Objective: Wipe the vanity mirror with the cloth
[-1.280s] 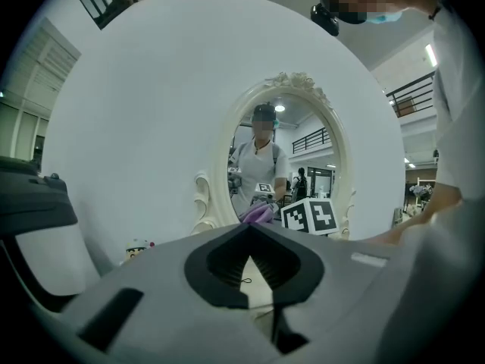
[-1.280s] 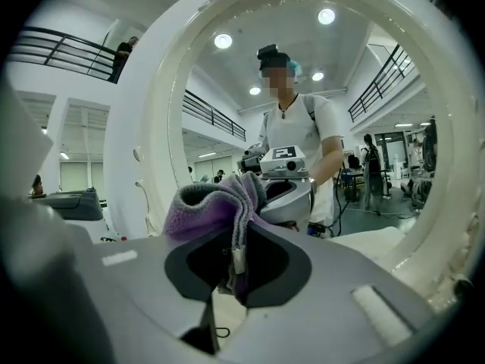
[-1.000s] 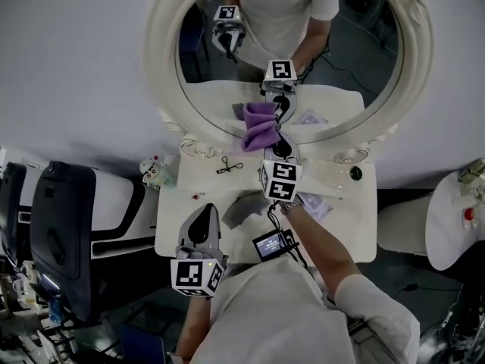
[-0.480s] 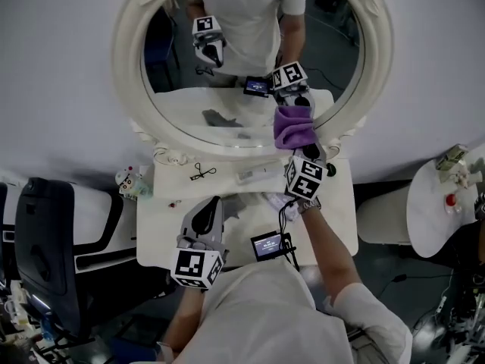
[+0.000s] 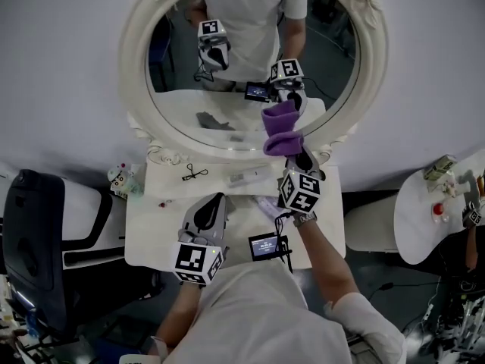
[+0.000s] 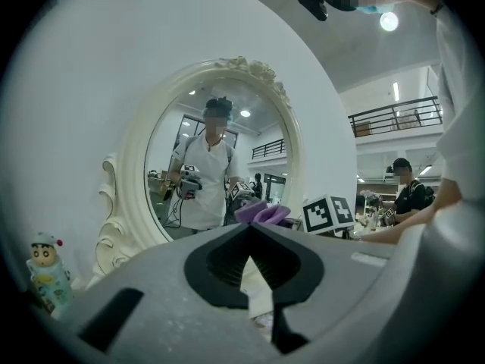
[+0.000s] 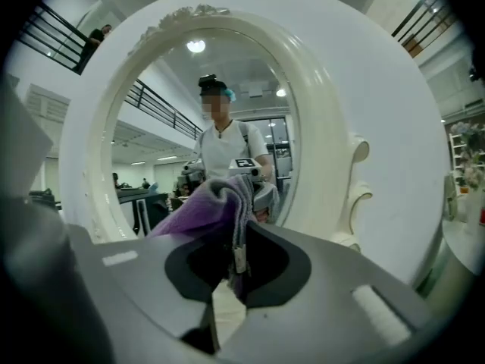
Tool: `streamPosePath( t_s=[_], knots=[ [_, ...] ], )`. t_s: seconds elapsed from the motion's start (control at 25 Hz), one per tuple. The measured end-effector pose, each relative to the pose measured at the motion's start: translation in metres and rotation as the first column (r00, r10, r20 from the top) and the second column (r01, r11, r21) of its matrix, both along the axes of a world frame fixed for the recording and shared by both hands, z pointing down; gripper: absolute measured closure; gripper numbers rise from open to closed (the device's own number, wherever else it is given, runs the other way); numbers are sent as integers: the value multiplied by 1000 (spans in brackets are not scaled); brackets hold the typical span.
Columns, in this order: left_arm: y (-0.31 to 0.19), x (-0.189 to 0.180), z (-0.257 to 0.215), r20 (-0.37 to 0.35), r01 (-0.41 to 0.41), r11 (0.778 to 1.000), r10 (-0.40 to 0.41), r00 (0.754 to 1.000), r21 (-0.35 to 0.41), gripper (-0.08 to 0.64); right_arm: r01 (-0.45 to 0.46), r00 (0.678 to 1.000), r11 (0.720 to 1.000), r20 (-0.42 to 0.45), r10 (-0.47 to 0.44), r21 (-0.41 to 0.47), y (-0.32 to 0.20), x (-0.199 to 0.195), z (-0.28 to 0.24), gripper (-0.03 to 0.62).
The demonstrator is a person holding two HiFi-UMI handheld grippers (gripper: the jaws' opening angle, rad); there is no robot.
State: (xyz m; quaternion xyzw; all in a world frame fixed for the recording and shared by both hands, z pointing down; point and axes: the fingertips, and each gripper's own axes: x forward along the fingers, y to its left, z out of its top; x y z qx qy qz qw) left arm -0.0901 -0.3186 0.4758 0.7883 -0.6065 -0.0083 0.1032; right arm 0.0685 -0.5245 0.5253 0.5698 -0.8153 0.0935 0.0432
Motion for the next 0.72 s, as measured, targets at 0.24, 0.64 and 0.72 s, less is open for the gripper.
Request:
streamPosePath(
  t_s=[0.24, 0.64, 0.72],
  knots=[
    [1, 3, -1, -27, 14, 1000, -14, 1000, 13, 555, 285, 957, 958, -42, -286, -23, 52, -102, 11, 551],
    [55, -57, 22, -11, 268, 961, -269, 963, -64, 556, 414, 909, 907, -13, -416, -72, 52, -207, 43, 551],
    [68, -74, 26, 4, 331, 940, -331, 943, -81, 556, 406, 912, 910, -24, -410, -86, 48, -217, 56, 551]
  ],
)
